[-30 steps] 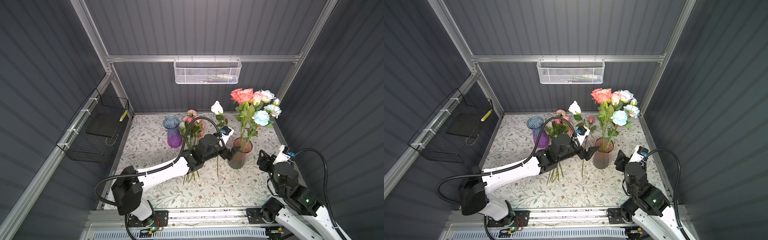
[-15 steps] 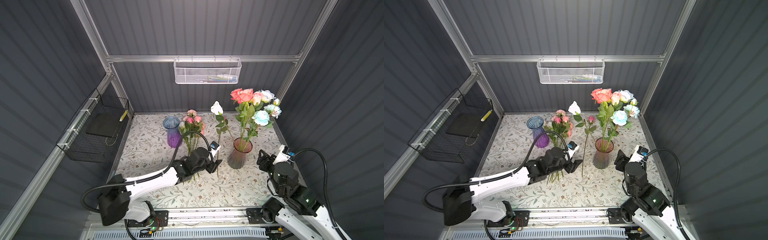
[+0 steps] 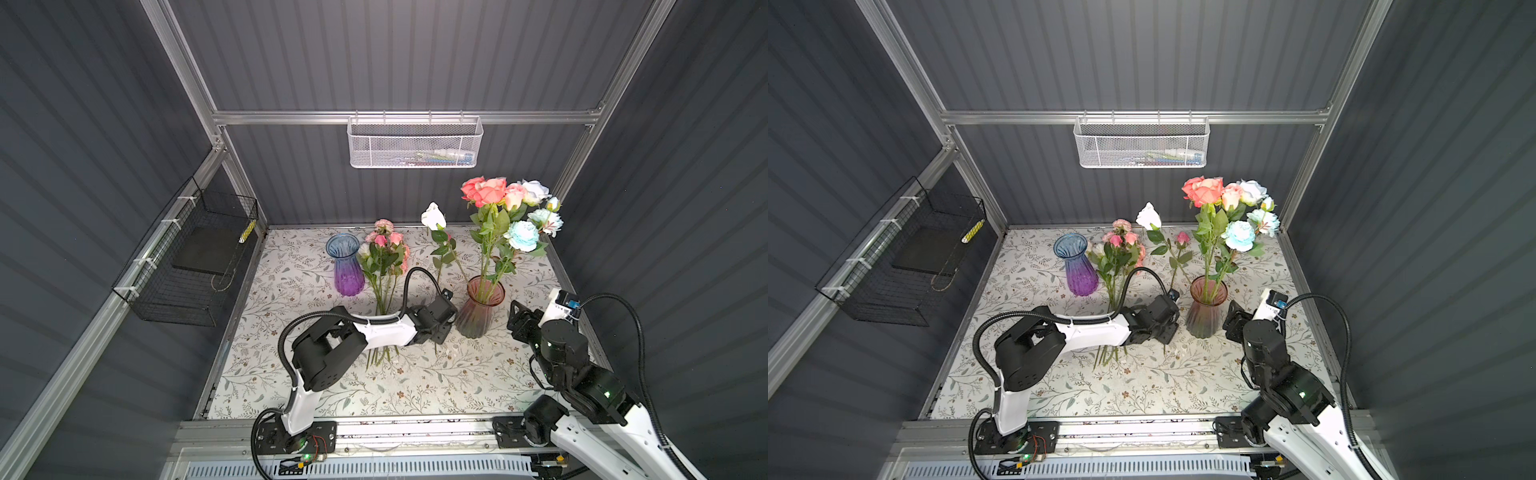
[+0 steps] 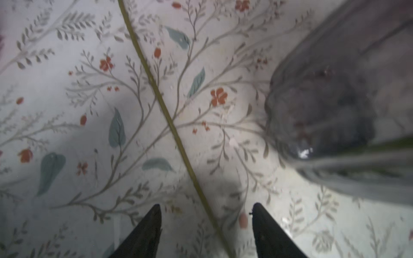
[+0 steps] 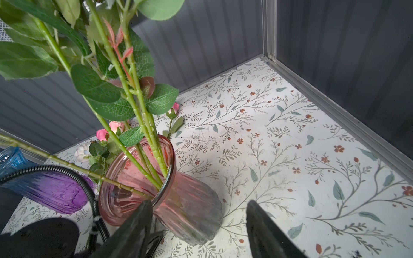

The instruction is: Arrange the flowers into the vase

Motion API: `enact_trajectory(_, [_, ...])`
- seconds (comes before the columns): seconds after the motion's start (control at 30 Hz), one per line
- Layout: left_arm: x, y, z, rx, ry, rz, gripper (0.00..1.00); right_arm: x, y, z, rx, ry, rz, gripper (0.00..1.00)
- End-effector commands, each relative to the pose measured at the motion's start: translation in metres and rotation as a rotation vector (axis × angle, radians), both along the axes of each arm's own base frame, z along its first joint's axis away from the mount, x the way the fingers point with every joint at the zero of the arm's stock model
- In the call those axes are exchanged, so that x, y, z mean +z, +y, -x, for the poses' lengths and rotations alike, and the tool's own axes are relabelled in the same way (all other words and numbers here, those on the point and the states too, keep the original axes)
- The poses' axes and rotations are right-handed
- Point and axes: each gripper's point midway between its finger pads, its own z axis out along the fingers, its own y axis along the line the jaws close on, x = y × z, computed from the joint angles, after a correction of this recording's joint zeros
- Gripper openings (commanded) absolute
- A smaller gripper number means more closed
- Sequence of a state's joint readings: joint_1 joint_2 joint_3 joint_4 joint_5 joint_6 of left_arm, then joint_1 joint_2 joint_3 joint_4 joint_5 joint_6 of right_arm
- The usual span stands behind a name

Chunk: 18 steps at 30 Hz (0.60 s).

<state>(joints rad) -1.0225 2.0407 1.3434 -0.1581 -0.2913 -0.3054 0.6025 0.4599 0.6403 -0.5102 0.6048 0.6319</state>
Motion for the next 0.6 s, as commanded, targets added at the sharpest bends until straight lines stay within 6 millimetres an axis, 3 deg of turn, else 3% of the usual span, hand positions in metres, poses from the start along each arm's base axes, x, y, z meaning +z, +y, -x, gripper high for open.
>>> enact_trajectory(0.0, [-0.016, 0.024, -0.022, 0.125, 0.009, -0.087, 0.62, 0.001, 0.006, -0.007, 0.006, -0.005, -0.008, 0.68])
enact_trajectory(0.17, [-0.021, 0.019, -0.041, 0.145, 0.047, -0.045, 0.62, -0.022, 0.021, -0.018, 0.017, 0.130, -0.009, 0.66])
enact_trajectory(0.3, [-0.030, 0.013, -0.050, 0.115, 0.082, -0.076, 0.62, -0.058, 0.031, -0.019, 0.013, 0.267, 0.001, 0.64])
enact_trajectory(0.43, [-0.031, 0.011, -0.056, 0.111, 0.090, -0.088, 0.61, -0.094, 0.044, -0.007, 0.040, 0.357, 0.042, 0.64])
enact_trajectory(0.57, [-0.034, 0.013, -0.056, 0.119, 0.090, -0.097, 0.60, -0.097, 0.042, -0.001, 0.050, 0.360, 0.054, 0.66])
